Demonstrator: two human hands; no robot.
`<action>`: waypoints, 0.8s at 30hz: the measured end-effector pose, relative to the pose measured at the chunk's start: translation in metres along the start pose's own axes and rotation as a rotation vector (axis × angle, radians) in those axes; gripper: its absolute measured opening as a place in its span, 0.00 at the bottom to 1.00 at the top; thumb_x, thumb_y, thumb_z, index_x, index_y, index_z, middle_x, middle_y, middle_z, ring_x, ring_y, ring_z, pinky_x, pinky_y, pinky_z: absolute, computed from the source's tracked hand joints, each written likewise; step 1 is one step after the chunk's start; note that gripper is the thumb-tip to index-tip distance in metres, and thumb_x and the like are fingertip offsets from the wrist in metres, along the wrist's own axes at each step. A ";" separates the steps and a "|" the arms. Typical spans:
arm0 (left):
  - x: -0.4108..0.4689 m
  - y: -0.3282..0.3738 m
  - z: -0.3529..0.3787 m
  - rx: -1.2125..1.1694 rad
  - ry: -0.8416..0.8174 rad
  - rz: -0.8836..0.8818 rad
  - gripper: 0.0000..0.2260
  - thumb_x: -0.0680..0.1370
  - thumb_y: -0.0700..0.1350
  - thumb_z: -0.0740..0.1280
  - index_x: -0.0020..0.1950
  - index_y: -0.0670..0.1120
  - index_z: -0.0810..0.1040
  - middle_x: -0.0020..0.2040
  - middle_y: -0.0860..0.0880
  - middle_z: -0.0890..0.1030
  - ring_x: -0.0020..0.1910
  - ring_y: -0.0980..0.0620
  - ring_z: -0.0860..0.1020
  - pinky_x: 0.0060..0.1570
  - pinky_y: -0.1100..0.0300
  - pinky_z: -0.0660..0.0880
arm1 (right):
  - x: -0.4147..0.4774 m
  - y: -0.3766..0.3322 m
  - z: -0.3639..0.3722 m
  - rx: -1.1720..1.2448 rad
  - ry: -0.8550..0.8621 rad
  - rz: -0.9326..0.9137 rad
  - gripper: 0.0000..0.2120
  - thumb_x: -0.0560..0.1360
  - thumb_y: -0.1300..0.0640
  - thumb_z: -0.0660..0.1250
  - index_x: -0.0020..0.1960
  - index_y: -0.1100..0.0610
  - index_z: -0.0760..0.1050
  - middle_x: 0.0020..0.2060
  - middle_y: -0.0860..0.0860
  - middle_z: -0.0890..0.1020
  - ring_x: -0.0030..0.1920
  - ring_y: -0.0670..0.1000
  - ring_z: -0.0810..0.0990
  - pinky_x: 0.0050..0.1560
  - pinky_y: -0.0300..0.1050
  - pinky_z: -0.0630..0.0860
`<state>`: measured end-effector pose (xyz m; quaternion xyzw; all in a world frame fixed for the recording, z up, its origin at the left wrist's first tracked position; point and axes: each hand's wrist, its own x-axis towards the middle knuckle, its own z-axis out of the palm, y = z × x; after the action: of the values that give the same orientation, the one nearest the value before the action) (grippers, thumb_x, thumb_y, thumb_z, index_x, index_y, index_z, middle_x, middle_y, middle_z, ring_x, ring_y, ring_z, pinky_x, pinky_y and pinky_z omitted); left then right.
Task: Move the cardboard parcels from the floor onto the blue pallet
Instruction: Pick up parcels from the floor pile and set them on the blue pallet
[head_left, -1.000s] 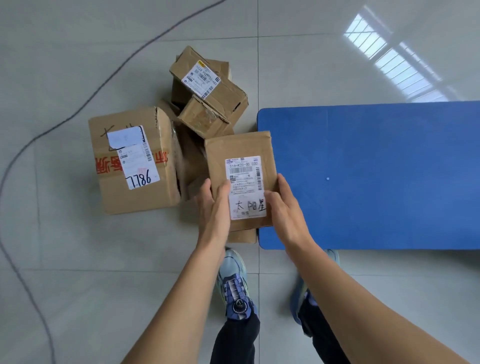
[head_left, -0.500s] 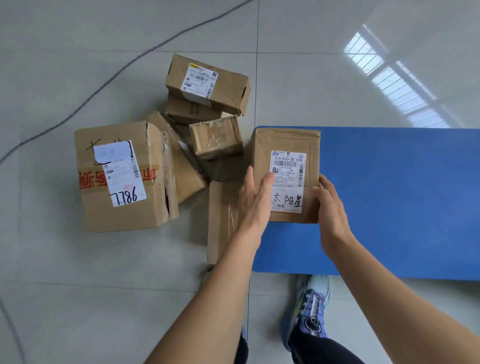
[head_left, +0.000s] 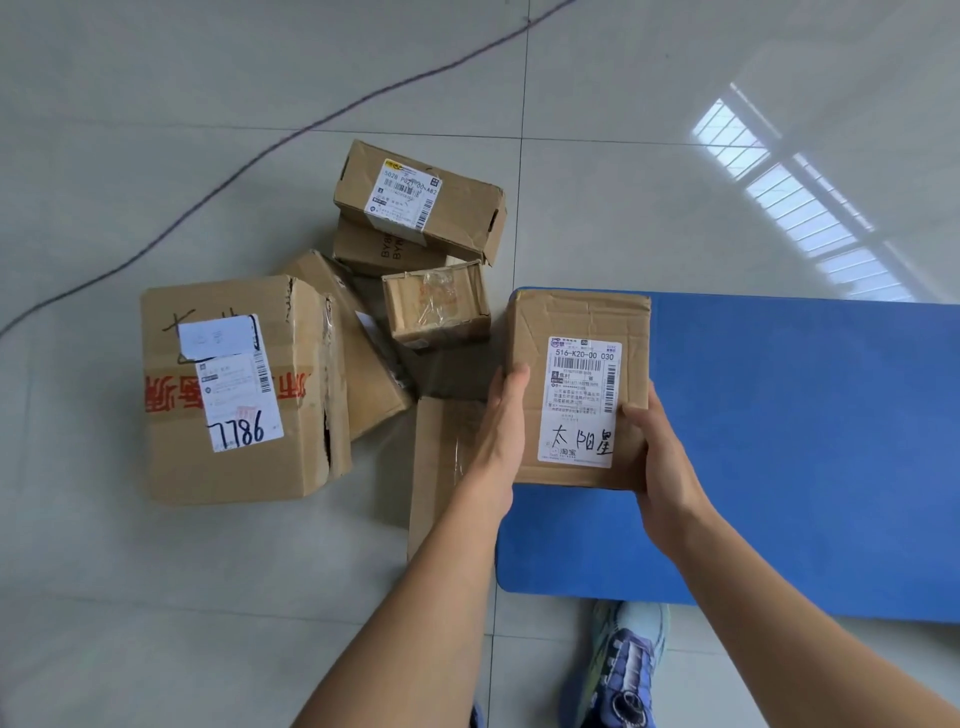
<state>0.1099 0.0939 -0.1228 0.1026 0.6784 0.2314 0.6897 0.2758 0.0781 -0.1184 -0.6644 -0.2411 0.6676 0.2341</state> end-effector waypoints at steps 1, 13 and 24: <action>0.001 0.000 0.000 0.001 -0.003 0.005 0.39 0.71 0.77 0.58 0.80 0.66 0.60 0.78 0.53 0.71 0.74 0.47 0.70 0.75 0.38 0.64 | 0.002 0.000 -0.001 0.008 -0.005 0.005 0.20 0.84 0.47 0.52 0.71 0.29 0.69 0.65 0.41 0.82 0.65 0.49 0.81 0.68 0.67 0.74; 0.011 0.000 0.003 0.023 0.025 0.083 0.33 0.77 0.76 0.55 0.80 0.68 0.57 0.76 0.59 0.68 0.62 0.60 0.67 0.62 0.52 0.59 | 0.022 -0.002 -0.004 0.013 0.002 0.067 0.21 0.77 0.38 0.58 0.68 0.36 0.75 0.60 0.44 0.86 0.59 0.48 0.85 0.62 0.52 0.73; 0.003 0.003 0.005 0.049 0.055 0.075 0.41 0.73 0.79 0.56 0.82 0.66 0.50 0.83 0.55 0.59 0.81 0.48 0.59 0.76 0.42 0.55 | 0.014 -0.013 -0.004 -0.022 -0.006 0.041 0.26 0.73 0.34 0.62 0.71 0.32 0.71 0.65 0.40 0.82 0.66 0.47 0.80 0.71 0.59 0.69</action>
<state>0.1138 0.0988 -0.1240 0.1385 0.6984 0.2430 0.6588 0.2791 0.0966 -0.1209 -0.6698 -0.2352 0.6716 0.2123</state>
